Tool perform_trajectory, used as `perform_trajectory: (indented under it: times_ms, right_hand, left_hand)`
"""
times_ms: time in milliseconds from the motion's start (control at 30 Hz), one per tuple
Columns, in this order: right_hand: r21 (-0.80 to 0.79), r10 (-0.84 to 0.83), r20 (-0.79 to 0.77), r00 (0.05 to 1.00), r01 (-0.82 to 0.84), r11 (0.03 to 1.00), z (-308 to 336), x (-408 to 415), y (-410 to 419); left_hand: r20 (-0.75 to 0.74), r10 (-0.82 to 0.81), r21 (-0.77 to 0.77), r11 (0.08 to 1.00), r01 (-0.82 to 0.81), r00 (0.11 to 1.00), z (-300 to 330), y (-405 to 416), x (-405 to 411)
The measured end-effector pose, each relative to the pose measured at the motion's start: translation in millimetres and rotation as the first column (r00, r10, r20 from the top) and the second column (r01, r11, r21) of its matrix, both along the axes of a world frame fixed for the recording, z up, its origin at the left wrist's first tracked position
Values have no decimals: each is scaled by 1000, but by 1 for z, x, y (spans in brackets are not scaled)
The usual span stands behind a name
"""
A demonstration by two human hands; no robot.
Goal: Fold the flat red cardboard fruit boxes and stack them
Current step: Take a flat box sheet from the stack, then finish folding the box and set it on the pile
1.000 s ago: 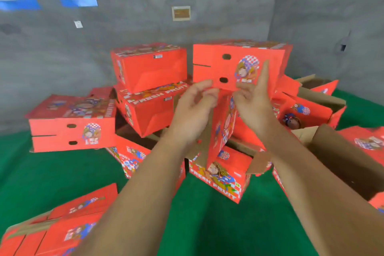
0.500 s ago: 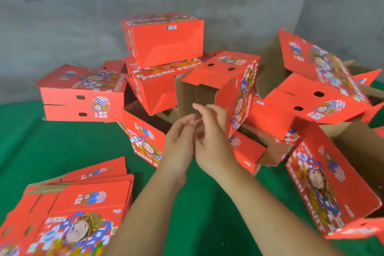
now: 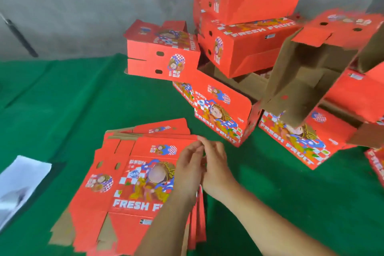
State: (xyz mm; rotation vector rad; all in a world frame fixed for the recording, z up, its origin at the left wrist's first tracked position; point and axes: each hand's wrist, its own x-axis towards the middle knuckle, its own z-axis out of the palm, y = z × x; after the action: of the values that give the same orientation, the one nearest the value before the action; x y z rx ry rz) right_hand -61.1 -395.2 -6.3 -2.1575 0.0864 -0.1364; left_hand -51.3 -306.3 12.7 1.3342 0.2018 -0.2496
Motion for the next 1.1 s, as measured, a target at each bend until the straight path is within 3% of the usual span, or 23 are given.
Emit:
perform_trajectory:
  times_ms: [100,200,267,333,433,533,667,767,900,1100]
  right_hand:
    - [95,-164,-207,964,187,978,-42,-8,37]
    - [5,-296,-595,747,372,928,-91,-38,56]
    - [-9,-263,-707,656,364,931,-113,-59,63]
    - [20,-245,-712,658,369,929,-123,-63,64]
    - [10,-208,-718,664,309,951,-124,-46,59]
    - [-51,-209,-726,656,250,967,-124,-35,55]
    - [-42,-202,-721,663,248,968,-122,-31,54]
    - [34,-179,-726,664,295,955,-120,-30,48]
    - [91,-204,-699,686,368,925,-120,-31,47]
    - [258,-322,-626,710,578,774,-111,-27,46]
  left_hand:
    - [-30,46,123,991,-42,998,-42,52,-4]
    - [43,118,436,891,-125,992,-85,120,-14]
    - [-3,112,730,679,-74,994,-115,171,-26]
    - [-99,130,904,427,35,987,-137,218,-36]
    - [-136,102,947,305,99,985,-149,255,-34]
    - [-218,222,921,370,125,950,-145,269,-23]
    - [-222,235,953,260,159,946,-145,297,-10]
    - [-124,234,968,244,65,964,-145,313,-7]
    - [-77,340,942,334,-44,937,-137,315,0]
    - [-110,307,837,541,-78,945,-132,295,12]
